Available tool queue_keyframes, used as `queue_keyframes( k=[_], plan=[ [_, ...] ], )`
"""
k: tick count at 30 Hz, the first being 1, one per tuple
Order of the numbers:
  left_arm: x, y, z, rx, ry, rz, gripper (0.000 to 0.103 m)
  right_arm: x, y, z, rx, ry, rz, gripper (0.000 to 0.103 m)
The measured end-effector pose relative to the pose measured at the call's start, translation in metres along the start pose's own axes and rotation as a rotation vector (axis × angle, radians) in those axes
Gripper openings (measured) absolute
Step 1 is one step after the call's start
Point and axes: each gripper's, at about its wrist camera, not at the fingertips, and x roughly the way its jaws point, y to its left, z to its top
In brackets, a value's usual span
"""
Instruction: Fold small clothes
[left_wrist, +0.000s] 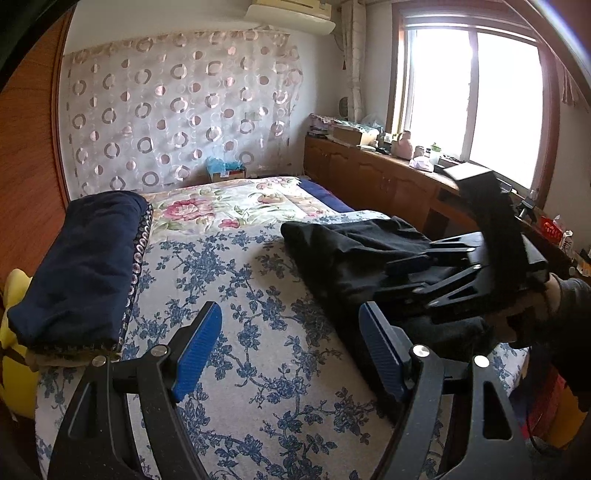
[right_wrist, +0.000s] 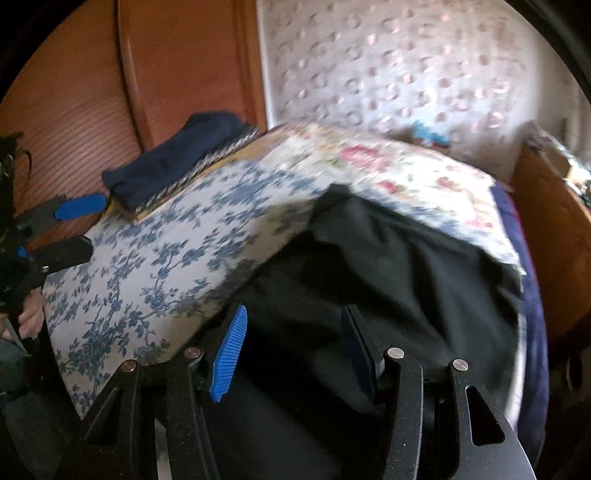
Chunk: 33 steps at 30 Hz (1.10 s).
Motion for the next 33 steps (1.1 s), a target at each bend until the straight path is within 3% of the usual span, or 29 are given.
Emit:
queue_keyframes(
  k=[5, 12, 13, 14, 15, 17, 22, 25, 28, 31, 33],
  plan=[
    [0.002, 0.003, -0.004, -0.011, 0.007, -0.002, 0.078, 0.034, 0.008, 0.012, -0.042, 0.062, 0.05, 0.055],
    [0.006, 0.003, -0.007, -0.011, 0.018, -0.008, 0.078, 0.046, 0.002, 0.015, -0.075, 0.133, 0.013, 0.055],
    [0.006, 0.003, -0.007, -0.01, 0.019, -0.008, 0.078, 0.044, -0.001, 0.016, -0.072, 0.127, 0.012, 0.043],
    [0.007, 0.004, -0.007, -0.01, 0.019, -0.009, 0.078, 0.043, -0.004, 0.018, -0.066, 0.122, 0.004, 0.021],
    [0.007, 0.004, -0.007, -0.011, 0.019, -0.01, 0.078, 0.038, -0.008, 0.019, -0.054, 0.109, -0.007, 0.014],
    [0.007, 0.004, -0.007, -0.011, 0.019, -0.011, 0.078, 0.023, -0.02, 0.023, -0.011, 0.047, -0.02, 0.013],
    [0.009, 0.002, -0.007, -0.01, 0.024, -0.017, 0.078, -0.013, -0.059, 0.038, 0.065, -0.111, -0.169, 0.012],
    [0.01, 0.001, -0.007, -0.007, 0.026, -0.02, 0.078, -0.021, -0.092, 0.051, 0.1, -0.136, -0.274, 0.012],
    [0.012, -0.002, -0.008, -0.005, 0.033, -0.023, 0.078, -0.019, -0.131, 0.061, 0.143, -0.129, -0.397, 0.012],
    [0.015, -0.004, -0.009, -0.003, 0.042, -0.03, 0.078, 0.0, -0.171, 0.064, 0.237, -0.062, -0.498, 0.012],
    [0.017, -0.006, -0.01, 0.003, 0.049, -0.033, 0.078, 0.011, -0.185, 0.062, 0.276, -0.019, -0.544, 0.025]
  ],
)
